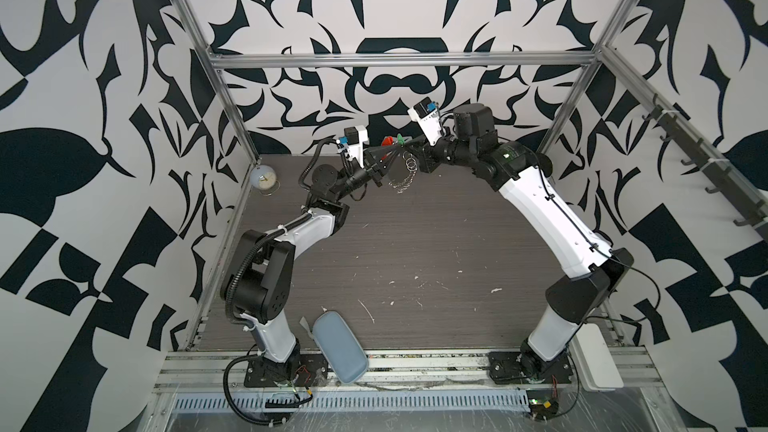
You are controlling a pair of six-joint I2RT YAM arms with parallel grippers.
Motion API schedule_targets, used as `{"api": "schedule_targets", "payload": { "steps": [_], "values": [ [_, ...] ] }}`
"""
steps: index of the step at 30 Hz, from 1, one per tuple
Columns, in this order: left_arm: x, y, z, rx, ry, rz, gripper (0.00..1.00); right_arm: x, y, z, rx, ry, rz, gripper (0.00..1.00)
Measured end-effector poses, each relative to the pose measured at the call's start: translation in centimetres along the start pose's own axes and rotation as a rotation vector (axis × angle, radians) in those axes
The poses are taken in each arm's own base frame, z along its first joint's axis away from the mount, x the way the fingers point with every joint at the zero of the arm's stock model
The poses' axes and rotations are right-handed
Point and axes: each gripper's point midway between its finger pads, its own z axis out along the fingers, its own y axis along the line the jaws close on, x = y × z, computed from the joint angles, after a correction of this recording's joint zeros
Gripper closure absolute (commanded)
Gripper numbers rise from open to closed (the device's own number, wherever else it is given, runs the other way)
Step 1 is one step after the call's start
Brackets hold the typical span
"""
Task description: Put the keys on the keyring
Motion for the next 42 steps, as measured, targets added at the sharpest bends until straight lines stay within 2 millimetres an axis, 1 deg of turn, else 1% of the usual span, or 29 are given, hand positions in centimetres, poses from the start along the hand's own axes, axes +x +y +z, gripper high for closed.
{"api": "schedule_targets", "payload": {
  "steps": [9, 14, 15, 16, 17, 19, 21, 25, 27, 29, 32, 33, 36, 37, 39, 40, 42],
  "values": [
    [0.3, -0.3, 0.0, 0.016, 0.017, -0.011, 1.0, 0.6, 0.4, -0.1, -0.021, 0.031, -0.055, 1.0],
    [0.3, 0.0, -0.1, 0.011, 0.02, -0.012, 1.0, 0.8, 0.6, 0.4, -0.051, 0.076, -0.073, 1.0],
    [0.4, 0.0, -0.1, 0.009, 0.022, -0.014, 1.0, 0.8, 0.7, 0.5, -0.055, 0.085, -0.074, 0.99],
    [0.4, 0.1, -0.2, 0.007, 0.023, -0.016, 1.0, 0.9, 0.7, 0.6, -0.058, 0.091, -0.073, 0.9],
    [0.4, 0.1, -0.2, 0.007, 0.024, -0.016, 1.0, 0.9, 0.7, 0.6, -0.06, 0.095, -0.072, 0.87],
    [0.5, 0.0, -0.1, 0.009, 0.025, -0.02, 1.0, 1.3, 1.3, 0.5, -0.085, 0.109, -0.063, 0.77],
    [0.3, 0.0, -0.2, 0.01, 0.021, -0.018, 1.0, 1.5, 1.9, 0.2, -0.095, 0.119, -0.057, 0.69],
    [0.0, -0.6, -0.1, 0.035, 0.01, -0.002, 1.0, 1.4, 2.7, -0.9, -0.098, 0.112, -0.039, 0.62],
    [-0.1, -0.7, -0.2, 0.043, 0.005, 0.002, 1.0, 1.3, 3.3, -1.8, -0.105, 0.105, -0.022, 0.61],
    [-0.1, -0.9, -0.4, 0.056, 0.007, 0.004, 1.0, 0.7, 3.5, -2.9, -0.111, 0.081, 0.002, 0.62],
    [-0.2, -1.2, -0.8, 0.081, 0.012, -0.004, 1.0, -0.9, 3.6, -4.8, -0.148, 0.005, 0.061, 0.71],
    [-0.3, -1.2, -0.9, 0.089, 0.012, -0.007, 1.0, -1.6, 3.1, -5.4, -0.16, -0.028, 0.092, 0.72],
    [-0.7, -1.6, -1.2, 0.113, 0.009, -0.018, 1.0, -3.1, 0.6, -6.7, -0.178, -0.124, 0.188, 0.74],
    [-0.8, -1.7, -1.3, 0.122, 0.009, -0.02, 1.0, -3.4, -0.2, -6.9, -0.183, -0.148, 0.214, 0.74],
    [-0.8, -2.0, -1.3, 0.136, 0.013, -0.03, 1.0, -3.8, -1.7, -6.6, -0.197, -0.177, 0.258, 0.77],
    [-0.8, -2.1, -1.4, 0.141, 0.016, -0.035, 1.0, -3.9, -2.1, -6.3, -0.212, -0.186, 0.274, 0.79],
    [-0.7, -2.2, -1.4, 0.151, 0.021, -0.045, 1.0, -3.8, -2.3, -5.2, -0.253, -0.187, 0.298, 0.83]
  ]
}}
